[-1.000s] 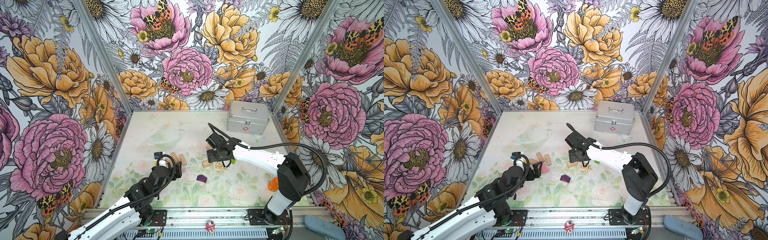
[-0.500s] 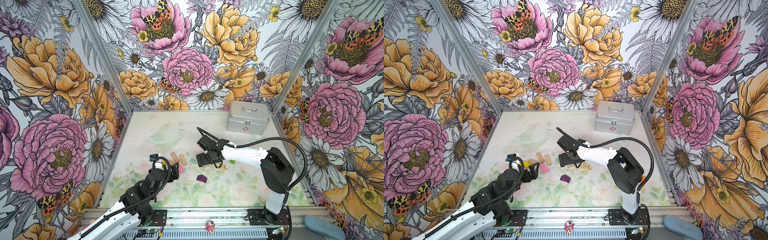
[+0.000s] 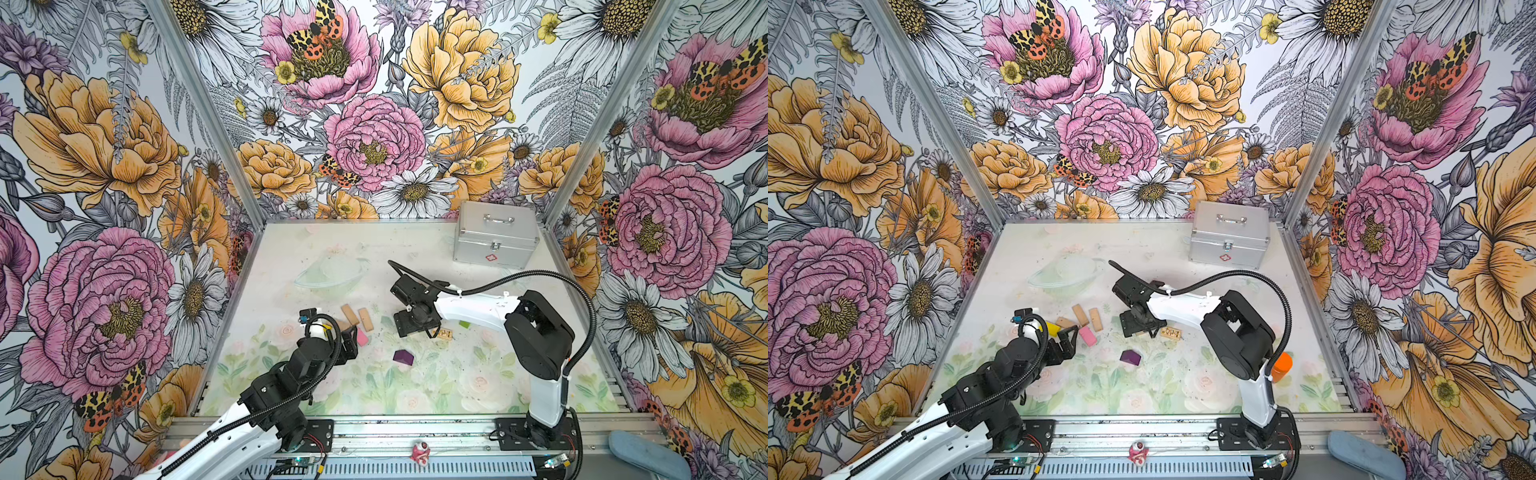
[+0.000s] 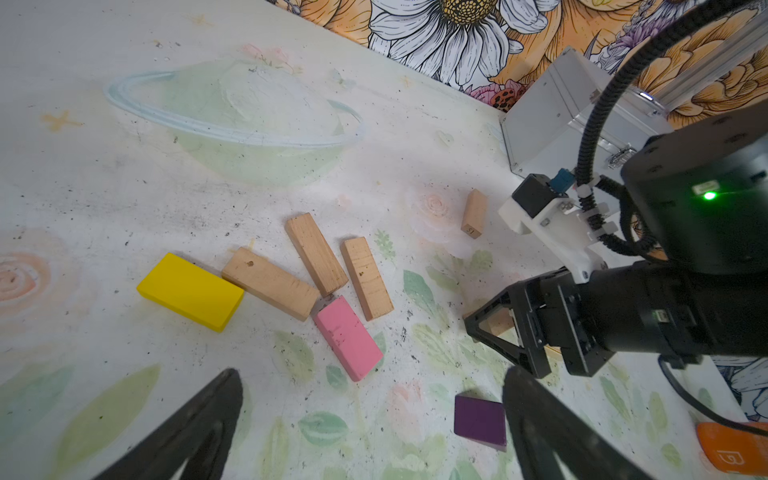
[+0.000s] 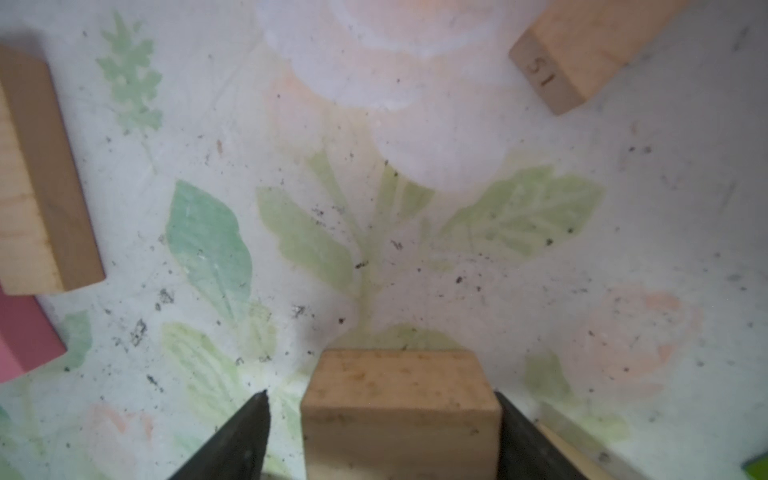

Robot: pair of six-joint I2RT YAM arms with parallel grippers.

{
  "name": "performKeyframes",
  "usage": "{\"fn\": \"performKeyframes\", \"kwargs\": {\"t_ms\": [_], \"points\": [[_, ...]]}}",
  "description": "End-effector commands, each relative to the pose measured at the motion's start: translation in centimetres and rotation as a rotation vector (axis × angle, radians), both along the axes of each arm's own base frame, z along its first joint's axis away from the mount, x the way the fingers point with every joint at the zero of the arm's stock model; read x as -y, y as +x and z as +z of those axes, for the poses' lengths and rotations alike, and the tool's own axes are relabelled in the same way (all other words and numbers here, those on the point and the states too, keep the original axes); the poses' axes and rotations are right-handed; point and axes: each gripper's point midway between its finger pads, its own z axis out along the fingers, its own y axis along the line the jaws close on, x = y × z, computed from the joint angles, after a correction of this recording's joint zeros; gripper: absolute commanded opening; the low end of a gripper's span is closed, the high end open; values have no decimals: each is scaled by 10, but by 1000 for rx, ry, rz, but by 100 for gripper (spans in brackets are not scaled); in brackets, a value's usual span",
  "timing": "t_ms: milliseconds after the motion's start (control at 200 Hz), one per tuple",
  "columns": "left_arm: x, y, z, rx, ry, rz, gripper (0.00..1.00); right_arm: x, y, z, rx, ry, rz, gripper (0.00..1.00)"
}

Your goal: Build the wood block tower

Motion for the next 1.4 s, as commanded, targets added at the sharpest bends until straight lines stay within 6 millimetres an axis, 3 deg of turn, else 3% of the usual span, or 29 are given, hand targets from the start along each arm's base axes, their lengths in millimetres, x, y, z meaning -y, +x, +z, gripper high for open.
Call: {"fn": "performKeyframes", "kwargs": {"t_ms": [0,165,195,520,715,891,1181,1396], "points": [[-4,1,1,10,16,20,99,6,12,0,29,-30,-30,66],[-5,2,2,11,18,24,99,20,13,5,50,-67,-48,60],[-5,2,3,12,19,27,99,32,21,6,54,-72,-81,60],[5,10,9,14,35,3,99,102,33,13,67,-117,-221,60],[13,14,11,11,48,-20,99,125,32,11,54,-130,-269,62],[19,19,16,18,57,-32,99,123,31,22,67,-96,-262,79],[25,24,18,18,66,-45,99,102,45,76,151,7,-264,81],[24,24,16,18,66,-42,99,67,74,70,123,56,-256,81]]}}
